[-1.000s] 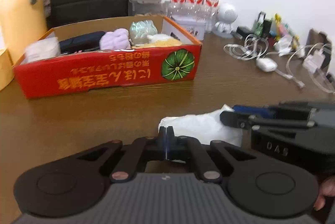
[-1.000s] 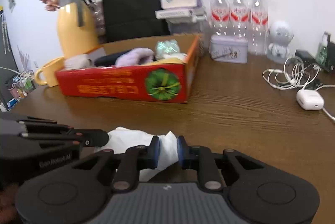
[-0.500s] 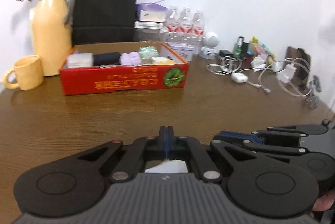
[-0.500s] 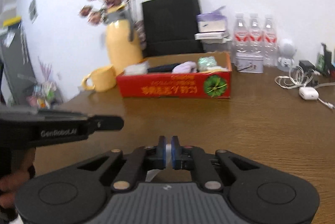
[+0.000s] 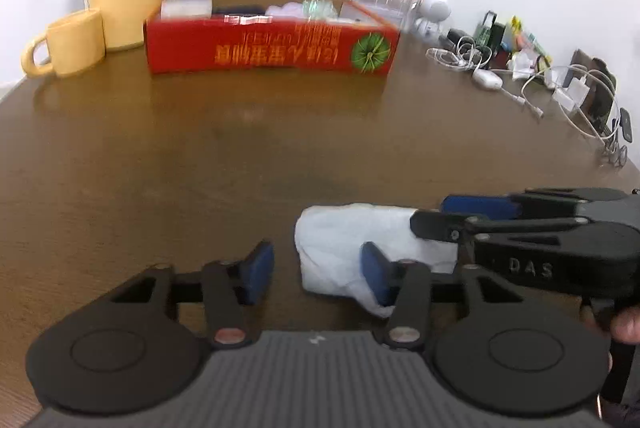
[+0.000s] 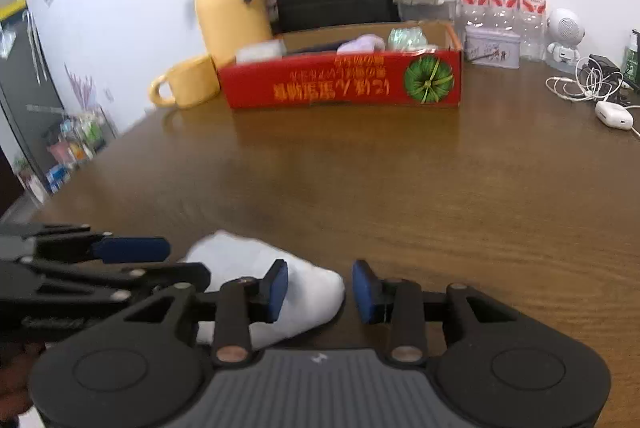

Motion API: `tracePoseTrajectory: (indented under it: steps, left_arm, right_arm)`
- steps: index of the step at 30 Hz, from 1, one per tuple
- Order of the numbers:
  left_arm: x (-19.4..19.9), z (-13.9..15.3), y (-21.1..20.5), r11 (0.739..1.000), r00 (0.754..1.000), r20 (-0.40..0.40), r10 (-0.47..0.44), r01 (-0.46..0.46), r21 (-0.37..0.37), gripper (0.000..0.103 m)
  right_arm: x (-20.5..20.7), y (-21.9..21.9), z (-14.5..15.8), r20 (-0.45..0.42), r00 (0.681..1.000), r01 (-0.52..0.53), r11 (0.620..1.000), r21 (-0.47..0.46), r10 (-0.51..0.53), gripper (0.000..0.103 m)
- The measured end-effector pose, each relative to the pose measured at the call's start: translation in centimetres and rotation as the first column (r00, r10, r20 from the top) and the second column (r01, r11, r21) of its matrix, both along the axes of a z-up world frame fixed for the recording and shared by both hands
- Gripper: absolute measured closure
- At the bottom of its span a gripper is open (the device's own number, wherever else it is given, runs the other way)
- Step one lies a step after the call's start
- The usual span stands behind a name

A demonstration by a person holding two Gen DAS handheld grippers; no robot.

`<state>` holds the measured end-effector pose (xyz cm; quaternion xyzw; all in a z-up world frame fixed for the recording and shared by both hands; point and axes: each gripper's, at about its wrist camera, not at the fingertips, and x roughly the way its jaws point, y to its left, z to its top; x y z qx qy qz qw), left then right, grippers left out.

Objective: Organize objects
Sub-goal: 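Grasp the white cloth with both grippers, then carry the white cloth into the red box and open both grippers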

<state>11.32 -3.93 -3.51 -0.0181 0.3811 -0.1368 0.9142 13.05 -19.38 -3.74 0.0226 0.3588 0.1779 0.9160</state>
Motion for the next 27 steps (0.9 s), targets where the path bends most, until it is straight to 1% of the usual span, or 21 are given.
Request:
tracePoseTrajectory:
  steps: [2,4,5,6,7,8,9,10,12,14,19,22,25,27]
  left_arm:
    - [-0.3,0.0,0.0,1.0,1.0,-0.007,-0.011,0.011,0.014,0.056]
    - [-0.8,0.0,0.0,1.0,1.0,-0.004,-0.011,0.011,0.011,0.057]
    - [-0.9,-0.1,0.0,1.0,1.0,-0.002,-0.013,0.013,0.019,0.064]
    - [-1.0,-0.1,-0.1,1.0,1.0,-0.006,-0.021,0.021,0.009,0.077]
    - [-1.0,0.0,-0.3,1.0,1.0,-0.013,-0.023,0.023,-0.002,0.082]
    - [-1.1,0.1,-0.4,1.0,1.0,-0.005,-0.015,0.015,0.011,0.088]
    - [-1.2,0.2,-0.5,1.0,1.0,0.006,-0.009,0.009,0.025,0.091]
    - [-1.2,0.3,-0.5,1.0,1.0,0.011,-0.006,0.005,0.024,0.095]
    - [-1.1,0.6,-0.1,1.0,1.0,0.012,0.007,-0.007,-0.002,0.095]
    - [-1.1,1.0,-0.1,1.0,0.999,0.033,0.01,-0.01,-0.001,0.096]
    - [-0.2,2.1,0.2,1.0,0.997,0.068,0.027,-0.026,-0.016,0.097]
    - [1.4,3.3,0.7,0.999,0.996,0.09,0.028,-0.024,-0.047,0.097]
    - [3.9,4.9,1.0,0.998,0.989,0.144,0.026,-0.018,-0.061,0.097]
    - [6.2,6.1,1.3,0.998,0.983,0.182,0.032,-0.02,-0.067,0.097]
  right_arm:
    - [-0.7,0.2,0.0,0.007,1.0,0.011,1.0,-0.024,-0.011,0.063]
    - [-1.5,0.2,0.2,-0.002,1.0,0.03,0.999,-0.026,-0.03,0.062]
    - [-1.8,0.2,0.1,0.0,1.0,0.031,0.999,-0.025,-0.031,0.063]
    - [-2.2,0.3,0.1,0.005,0.999,0.035,0.999,-0.03,-0.034,0.066]
    - [-2.5,0.4,0.1,0.002,0.999,0.032,0.999,-0.025,-0.032,0.082]
    - [-2.5,0.6,0.1,-0.003,0.999,0.033,0.999,-0.024,-0.033,0.083]
    - [-2.5,0.8,0.2,0.003,0.999,0.039,0.999,-0.034,-0.039,0.085]
    - [-2.5,0.8,0.2,0.006,0.999,0.048,0.998,-0.036,-0.048,0.09]
    - [-2.3,0.5,0.3,0.004,0.998,0.056,0.998,-0.011,-0.056,0.092]
    - [-2.1,0.4,0.5,0.01,0.998,0.054,0.999,0.008,-0.054,0.093]
    - [-1.1,1.0,1.6,0.047,0.998,0.035,0.999,0.001,-0.035,0.094]
    - [0.3,0.7,3.0,0.077,0.997,0.027,1.0,0.01,-0.027,0.094]
    - [2.6,0.6,4.8,0.129,0.992,0.012,1.0,0.007,-0.013,0.094]
    - [4.5,0.6,6.2,0.171,0.985,-0.001,1.0,0.004,0.0,0.094]
